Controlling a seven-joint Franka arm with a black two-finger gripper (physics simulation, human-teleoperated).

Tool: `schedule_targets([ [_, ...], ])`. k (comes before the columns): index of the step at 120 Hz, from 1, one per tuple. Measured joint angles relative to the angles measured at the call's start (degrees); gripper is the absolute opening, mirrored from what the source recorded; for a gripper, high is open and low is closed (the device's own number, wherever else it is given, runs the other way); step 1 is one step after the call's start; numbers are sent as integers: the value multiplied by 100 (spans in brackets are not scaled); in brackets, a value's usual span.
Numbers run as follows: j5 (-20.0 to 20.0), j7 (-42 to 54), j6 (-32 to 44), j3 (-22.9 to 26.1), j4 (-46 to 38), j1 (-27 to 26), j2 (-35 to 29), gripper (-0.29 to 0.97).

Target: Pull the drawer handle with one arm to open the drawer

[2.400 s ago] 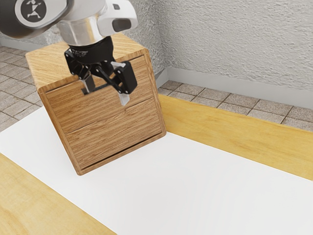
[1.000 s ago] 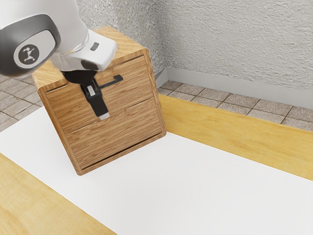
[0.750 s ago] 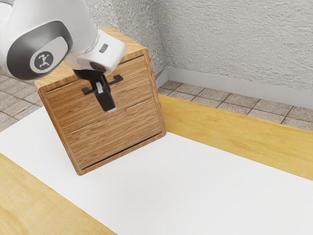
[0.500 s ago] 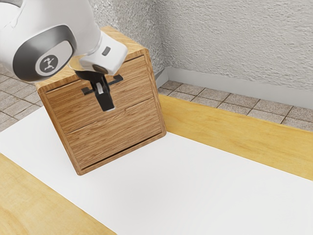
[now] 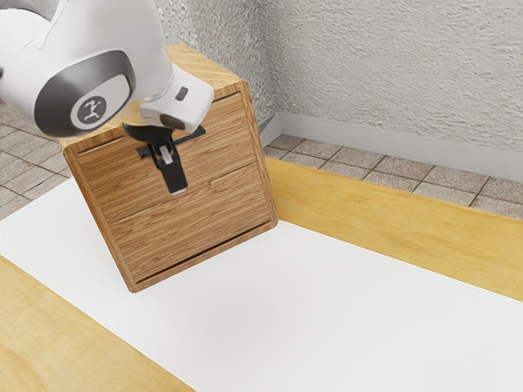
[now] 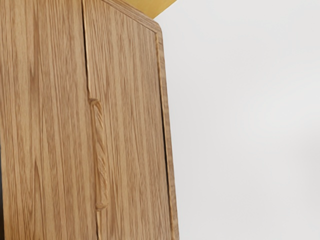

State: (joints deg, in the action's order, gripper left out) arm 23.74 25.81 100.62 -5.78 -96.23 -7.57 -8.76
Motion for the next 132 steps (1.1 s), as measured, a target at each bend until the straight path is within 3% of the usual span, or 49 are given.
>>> schedule_targets([
  [32,24,-165,203,-10,266,114,427,68],
  [132,103,-412,413,-55,320,243,656,68],
])
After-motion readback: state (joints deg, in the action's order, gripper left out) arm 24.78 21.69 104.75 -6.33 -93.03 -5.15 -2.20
